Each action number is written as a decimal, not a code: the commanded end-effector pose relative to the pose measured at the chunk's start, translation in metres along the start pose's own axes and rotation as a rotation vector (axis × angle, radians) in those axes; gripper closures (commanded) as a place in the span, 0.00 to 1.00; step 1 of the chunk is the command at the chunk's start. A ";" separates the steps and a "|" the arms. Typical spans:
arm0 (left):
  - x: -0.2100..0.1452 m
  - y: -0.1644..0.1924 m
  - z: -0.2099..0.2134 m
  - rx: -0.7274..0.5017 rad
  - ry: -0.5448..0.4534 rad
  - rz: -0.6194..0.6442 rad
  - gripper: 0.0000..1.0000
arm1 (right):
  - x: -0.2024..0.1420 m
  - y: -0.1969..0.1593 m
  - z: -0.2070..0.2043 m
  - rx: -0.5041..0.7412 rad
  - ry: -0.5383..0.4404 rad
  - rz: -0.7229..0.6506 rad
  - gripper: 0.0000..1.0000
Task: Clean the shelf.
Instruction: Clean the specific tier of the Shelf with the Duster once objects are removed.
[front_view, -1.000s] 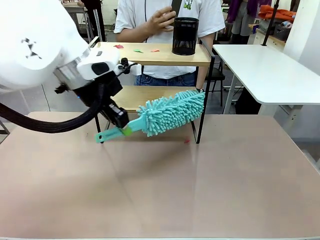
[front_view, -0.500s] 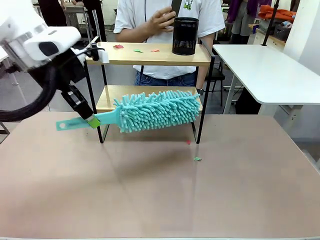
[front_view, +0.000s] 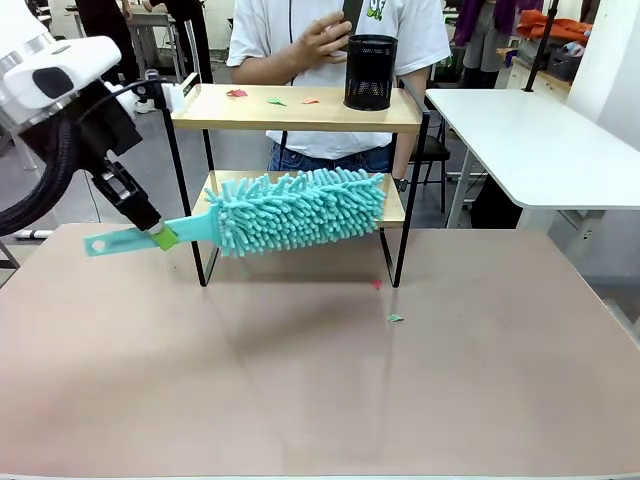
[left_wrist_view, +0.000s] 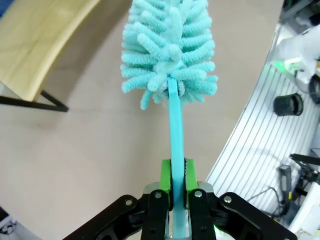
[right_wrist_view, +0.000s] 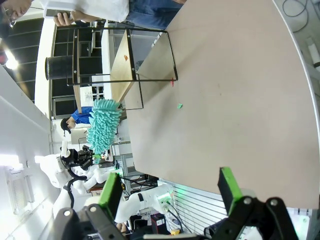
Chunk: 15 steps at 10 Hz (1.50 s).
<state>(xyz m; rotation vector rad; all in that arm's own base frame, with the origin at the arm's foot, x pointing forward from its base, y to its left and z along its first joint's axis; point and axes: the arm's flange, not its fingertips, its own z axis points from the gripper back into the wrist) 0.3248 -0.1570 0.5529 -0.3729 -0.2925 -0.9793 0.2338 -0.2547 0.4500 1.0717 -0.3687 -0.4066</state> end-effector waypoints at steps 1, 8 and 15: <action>-0.041 0.008 0.009 -0.023 -0.018 0.086 0.88 | -0.001 0.000 0.002 -0.002 0.007 0.027 0.00; -0.225 0.026 0.089 -0.062 -0.188 0.441 0.88 | -0.001 0.000 0.002 -0.002 0.007 0.027 0.00; -0.297 0.047 0.112 -0.159 -0.258 0.454 0.88 | -0.001 0.000 0.002 -0.002 0.007 0.027 0.00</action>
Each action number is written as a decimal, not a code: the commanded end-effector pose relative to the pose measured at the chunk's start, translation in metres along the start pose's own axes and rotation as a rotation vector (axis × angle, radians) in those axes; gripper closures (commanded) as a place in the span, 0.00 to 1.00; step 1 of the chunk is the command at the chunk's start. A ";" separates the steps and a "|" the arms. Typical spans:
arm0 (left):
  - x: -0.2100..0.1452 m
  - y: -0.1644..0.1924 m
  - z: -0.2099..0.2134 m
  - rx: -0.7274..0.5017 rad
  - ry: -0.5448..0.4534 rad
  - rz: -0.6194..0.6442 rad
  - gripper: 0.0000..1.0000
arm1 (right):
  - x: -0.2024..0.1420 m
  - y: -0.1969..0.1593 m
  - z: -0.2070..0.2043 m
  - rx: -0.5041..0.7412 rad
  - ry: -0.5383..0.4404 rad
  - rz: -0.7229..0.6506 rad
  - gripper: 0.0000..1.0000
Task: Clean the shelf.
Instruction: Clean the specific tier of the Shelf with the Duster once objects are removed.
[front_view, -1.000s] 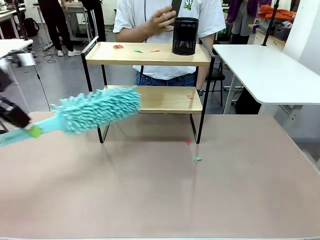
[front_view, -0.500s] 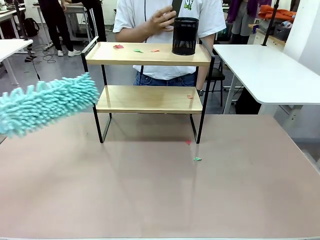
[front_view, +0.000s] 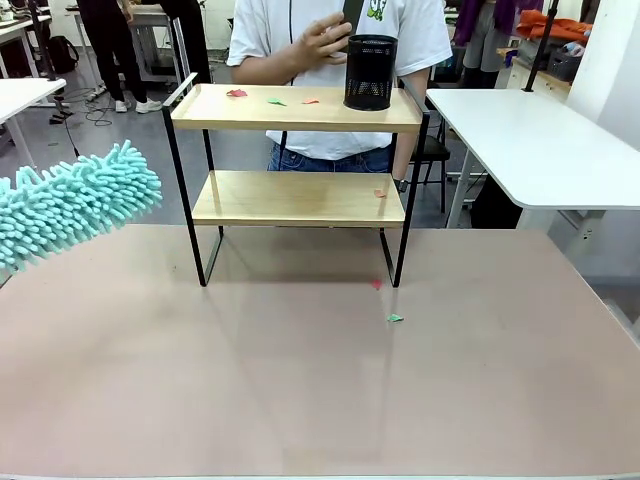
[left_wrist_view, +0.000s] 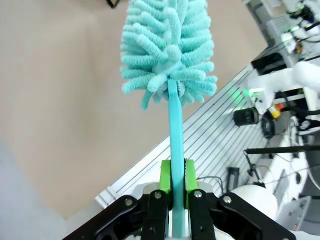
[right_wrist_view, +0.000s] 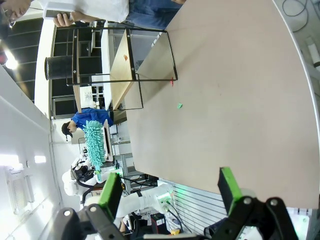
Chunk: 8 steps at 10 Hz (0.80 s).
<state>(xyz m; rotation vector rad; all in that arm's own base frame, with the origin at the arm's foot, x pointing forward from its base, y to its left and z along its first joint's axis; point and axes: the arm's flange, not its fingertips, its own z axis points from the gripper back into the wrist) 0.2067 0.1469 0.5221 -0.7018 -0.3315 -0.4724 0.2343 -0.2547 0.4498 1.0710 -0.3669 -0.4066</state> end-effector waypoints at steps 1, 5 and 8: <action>-0.001 -0.012 -0.003 0.015 0.004 -0.039 0.88 | -0.001 0.000 0.002 -0.001 0.006 0.027 0.00; -0.001 -0.012 -0.003 0.015 0.004 -0.039 0.88 | -0.001 0.000 0.002 -0.001 0.006 0.027 0.00; 0.036 -0.069 -0.032 -0.019 0.082 -0.077 0.88 | -0.001 0.000 0.002 -0.001 0.006 0.027 0.00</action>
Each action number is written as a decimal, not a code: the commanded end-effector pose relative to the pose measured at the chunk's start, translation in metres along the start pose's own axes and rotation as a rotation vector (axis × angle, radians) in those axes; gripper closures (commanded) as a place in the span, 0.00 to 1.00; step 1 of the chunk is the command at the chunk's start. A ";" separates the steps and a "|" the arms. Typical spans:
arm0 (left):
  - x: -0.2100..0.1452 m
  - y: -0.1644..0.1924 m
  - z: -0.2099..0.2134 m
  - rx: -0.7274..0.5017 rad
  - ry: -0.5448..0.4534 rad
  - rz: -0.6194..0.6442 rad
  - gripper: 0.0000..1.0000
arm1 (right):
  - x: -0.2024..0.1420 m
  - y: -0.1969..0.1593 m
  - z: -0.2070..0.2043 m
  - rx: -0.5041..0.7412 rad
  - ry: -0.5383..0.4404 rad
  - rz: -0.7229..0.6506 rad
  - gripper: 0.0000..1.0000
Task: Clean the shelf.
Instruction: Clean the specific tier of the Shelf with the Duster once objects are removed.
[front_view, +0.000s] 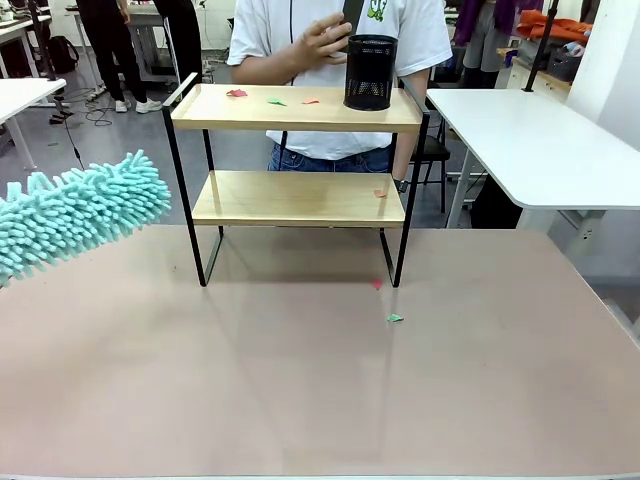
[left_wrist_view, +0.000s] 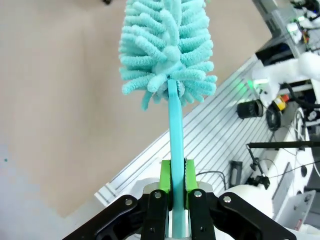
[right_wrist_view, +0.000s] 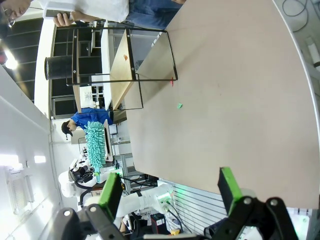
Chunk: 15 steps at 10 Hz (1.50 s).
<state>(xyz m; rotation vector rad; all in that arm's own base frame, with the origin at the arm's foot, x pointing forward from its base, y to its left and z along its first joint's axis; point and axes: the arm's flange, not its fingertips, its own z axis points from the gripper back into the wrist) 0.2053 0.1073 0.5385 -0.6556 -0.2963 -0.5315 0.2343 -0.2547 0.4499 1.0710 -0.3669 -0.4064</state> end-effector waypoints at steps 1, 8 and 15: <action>0.040 -0.052 -0.034 0.017 0.061 -0.028 0.88 | -0.001 0.000 0.002 -0.001 0.006 0.027 0.00; 0.101 -0.131 -0.112 0.113 0.129 -0.038 0.88 | -0.001 0.000 0.002 -0.001 0.006 0.027 0.00; 0.149 -0.165 -0.169 0.266 0.021 0.034 0.88 | -0.001 0.000 0.002 -0.001 0.006 0.027 0.00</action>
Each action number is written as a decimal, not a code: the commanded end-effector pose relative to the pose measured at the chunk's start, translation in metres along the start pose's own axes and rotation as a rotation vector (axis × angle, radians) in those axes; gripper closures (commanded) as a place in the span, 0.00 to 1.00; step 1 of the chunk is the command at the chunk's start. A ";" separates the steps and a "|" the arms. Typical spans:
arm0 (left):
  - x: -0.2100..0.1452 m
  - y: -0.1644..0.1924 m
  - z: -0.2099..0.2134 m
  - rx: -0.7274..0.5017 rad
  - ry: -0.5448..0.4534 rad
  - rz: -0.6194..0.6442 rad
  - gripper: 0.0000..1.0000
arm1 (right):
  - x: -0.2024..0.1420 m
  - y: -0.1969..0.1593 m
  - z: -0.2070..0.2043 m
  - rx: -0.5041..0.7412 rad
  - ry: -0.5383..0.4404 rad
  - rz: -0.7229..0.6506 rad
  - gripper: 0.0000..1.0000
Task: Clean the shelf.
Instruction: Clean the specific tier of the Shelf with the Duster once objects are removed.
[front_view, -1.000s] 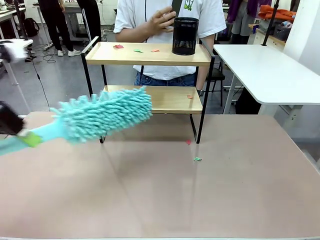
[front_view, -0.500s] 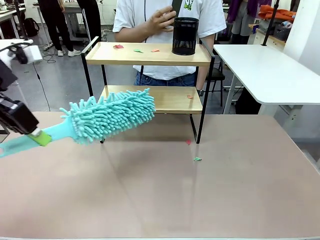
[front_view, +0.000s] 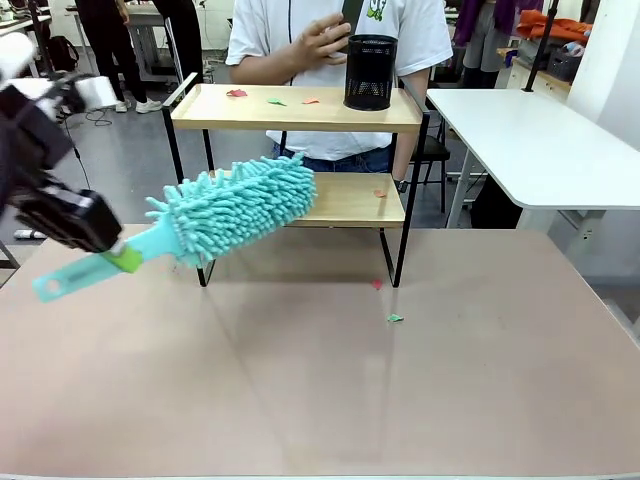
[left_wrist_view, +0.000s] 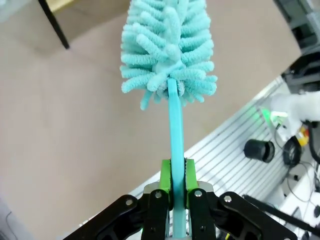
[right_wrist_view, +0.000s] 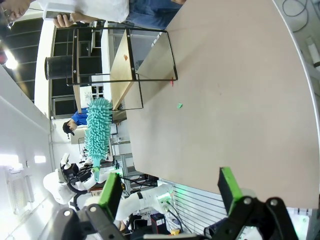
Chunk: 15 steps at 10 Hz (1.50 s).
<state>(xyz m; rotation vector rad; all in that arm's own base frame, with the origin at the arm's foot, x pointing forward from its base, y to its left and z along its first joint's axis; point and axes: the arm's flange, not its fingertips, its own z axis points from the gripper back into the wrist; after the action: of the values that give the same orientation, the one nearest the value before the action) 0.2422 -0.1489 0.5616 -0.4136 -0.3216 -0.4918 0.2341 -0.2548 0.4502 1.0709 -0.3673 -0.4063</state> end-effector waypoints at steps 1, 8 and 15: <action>0.024 -0.015 -0.028 0.006 0.004 0.008 0.88 | -0.001 -0.001 0.002 -0.001 0.006 0.027 0.00; 0.101 -0.047 -0.087 0.206 -0.135 0.134 0.88 | -0.001 -0.001 0.002 -0.001 0.006 0.027 0.00; 0.135 -0.050 -0.130 0.183 -0.052 0.116 0.88 | -0.001 -0.001 0.002 -0.001 0.006 0.027 0.00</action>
<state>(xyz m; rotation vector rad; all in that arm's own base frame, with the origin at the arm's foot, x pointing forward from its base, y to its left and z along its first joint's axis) 0.3543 -0.2936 0.5109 -0.2594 -0.3849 -0.3333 0.2340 -0.2549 0.4502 1.0709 -0.3673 -0.4063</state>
